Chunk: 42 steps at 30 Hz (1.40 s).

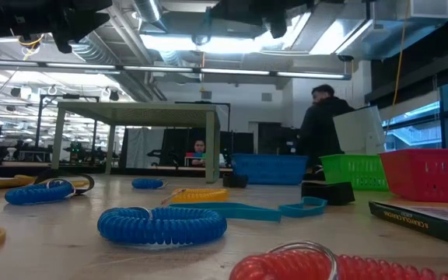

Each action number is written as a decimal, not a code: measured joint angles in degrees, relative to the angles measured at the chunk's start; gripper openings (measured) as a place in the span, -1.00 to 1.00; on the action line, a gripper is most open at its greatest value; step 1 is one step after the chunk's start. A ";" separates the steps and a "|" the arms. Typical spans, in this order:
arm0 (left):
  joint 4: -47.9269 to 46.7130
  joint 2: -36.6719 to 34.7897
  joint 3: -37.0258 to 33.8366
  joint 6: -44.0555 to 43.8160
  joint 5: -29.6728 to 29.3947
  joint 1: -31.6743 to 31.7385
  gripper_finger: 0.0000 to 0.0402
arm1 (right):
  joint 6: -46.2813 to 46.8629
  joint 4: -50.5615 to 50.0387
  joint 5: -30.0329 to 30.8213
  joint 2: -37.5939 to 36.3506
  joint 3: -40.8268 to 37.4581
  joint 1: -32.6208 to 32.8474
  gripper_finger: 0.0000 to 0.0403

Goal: Pick & Place Office Desk Supplies
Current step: Put the blue rubber band into the green bin

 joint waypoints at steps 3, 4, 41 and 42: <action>-0.02 0.01 0.00 0.00 0.01 -0.01 -0.05 | 0.14 -0.01 0.02 -0.48 0.00 0.41 -1.00; -0.02 0.00 0.00 0.00 0.00 -0.02 -0.05 | 0.56 0.02 0.26 -0.51 0.00 0.52 -1.00; -0.33 0.02 0.00 -1.49 0.45 -0.02 -0.06 | 67.69 -91.91 3.05 -11.94 -1.45 -9.35 -1.00; -0.12 0.02 0.00 -1.49 0.49 -0.01 -0.05 | 67.66 -91.87 2.65 -11.94 -2.07 -9.99 -1.00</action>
